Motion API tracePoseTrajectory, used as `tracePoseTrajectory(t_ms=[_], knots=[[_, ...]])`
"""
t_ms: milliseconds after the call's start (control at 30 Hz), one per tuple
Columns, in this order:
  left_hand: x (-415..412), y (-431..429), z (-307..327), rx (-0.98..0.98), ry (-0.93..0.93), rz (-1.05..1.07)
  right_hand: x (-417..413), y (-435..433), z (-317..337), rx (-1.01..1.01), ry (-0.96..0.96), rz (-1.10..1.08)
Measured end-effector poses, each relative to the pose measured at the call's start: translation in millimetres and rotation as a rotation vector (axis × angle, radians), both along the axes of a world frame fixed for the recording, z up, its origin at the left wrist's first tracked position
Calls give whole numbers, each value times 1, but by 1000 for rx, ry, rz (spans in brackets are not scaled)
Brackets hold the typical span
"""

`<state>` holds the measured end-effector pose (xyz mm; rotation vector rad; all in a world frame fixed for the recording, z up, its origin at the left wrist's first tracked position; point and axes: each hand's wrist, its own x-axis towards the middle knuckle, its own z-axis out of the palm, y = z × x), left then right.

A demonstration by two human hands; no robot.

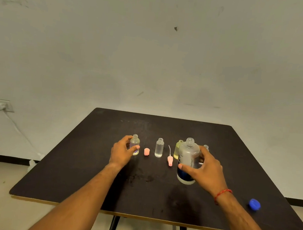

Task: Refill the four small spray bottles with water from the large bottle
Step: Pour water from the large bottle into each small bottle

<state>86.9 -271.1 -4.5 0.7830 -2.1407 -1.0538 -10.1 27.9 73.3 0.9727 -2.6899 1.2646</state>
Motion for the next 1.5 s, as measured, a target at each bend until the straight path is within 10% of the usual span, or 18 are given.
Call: tracePoseTrajectory(t_ms=[867, 1067, 1500], knots=[[-14, -8, -14, 115, -39, 76, -20, 33, -7, -49, -63, -95], [-2, 22, 1, -101, 119, 214, -29, 45, -13, -66, -83, -107], [-21, 119, -4, -192, 187, -93, -61, 83, -22, -45, -130, -225]])
